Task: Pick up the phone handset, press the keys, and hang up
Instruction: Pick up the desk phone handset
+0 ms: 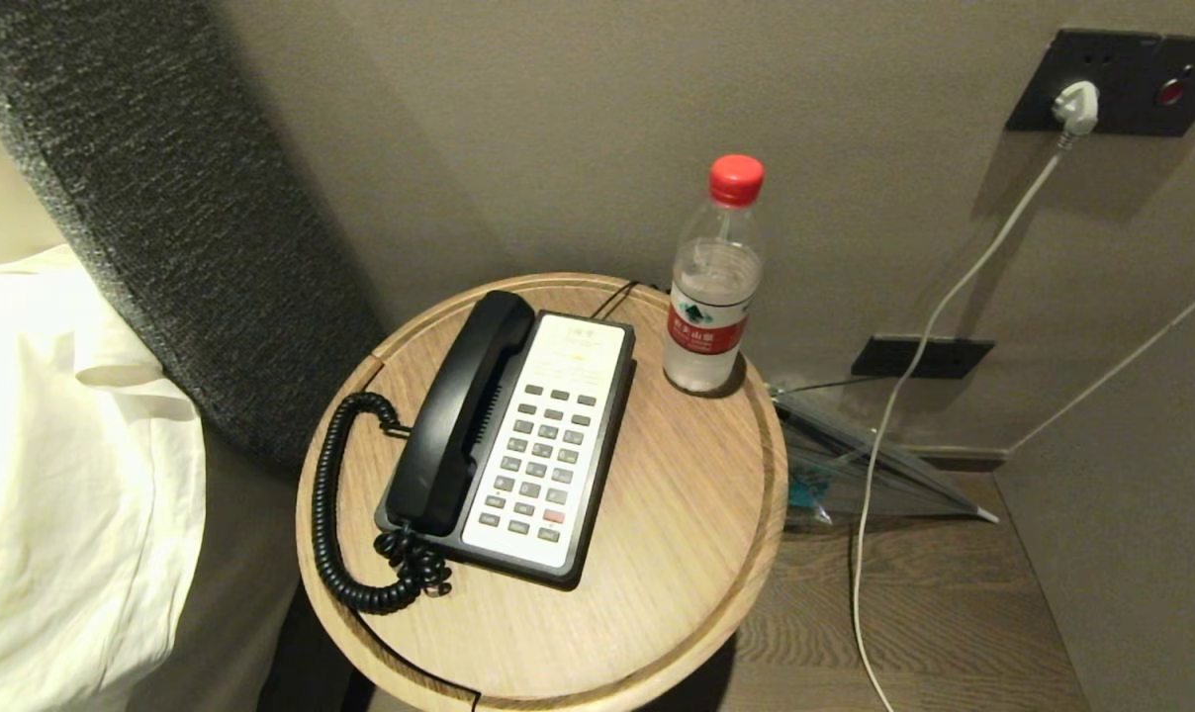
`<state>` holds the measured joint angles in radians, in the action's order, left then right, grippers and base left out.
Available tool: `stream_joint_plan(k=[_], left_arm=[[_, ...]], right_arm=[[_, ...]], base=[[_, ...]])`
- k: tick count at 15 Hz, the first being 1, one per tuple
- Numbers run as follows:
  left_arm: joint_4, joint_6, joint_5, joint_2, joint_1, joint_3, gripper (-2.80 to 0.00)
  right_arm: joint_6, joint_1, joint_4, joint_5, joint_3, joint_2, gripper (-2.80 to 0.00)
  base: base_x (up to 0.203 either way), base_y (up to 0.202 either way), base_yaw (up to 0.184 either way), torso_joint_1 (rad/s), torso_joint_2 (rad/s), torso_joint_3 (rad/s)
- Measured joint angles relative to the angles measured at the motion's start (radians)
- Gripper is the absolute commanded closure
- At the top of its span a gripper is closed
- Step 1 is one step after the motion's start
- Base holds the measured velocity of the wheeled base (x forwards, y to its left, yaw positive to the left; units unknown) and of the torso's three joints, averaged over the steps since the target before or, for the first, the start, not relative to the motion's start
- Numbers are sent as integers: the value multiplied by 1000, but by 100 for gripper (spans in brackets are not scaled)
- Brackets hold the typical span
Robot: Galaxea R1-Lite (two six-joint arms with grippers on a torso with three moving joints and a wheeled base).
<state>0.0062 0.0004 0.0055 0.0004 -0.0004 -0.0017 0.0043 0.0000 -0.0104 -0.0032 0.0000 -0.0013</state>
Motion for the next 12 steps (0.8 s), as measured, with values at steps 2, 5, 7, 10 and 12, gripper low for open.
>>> stream_joint_plan(k=[2,5,7,10,12], left_arm=[[0,0,0,0,0,0,0],[0,7,-2,0,0,0,0],[0,7,-1,0,0,0,0],[0,16,-2,0,0,0,0],[5,37,-6,0,0,0,0]], right_arm=[[0,0,0,0,0,0,0],[0,0,0,0,0,0,0],[0,0,0,0,0,0,0],[0,0,0,0,0,0,0],[0,0,0,0,0,0,0]], base=[[0,0,0,-2,4,-57],[0,0,0,0,0,0],[0,0,0,0,0,0],[0,0,0,0,0,0],[0,0,0,0,0,0]])
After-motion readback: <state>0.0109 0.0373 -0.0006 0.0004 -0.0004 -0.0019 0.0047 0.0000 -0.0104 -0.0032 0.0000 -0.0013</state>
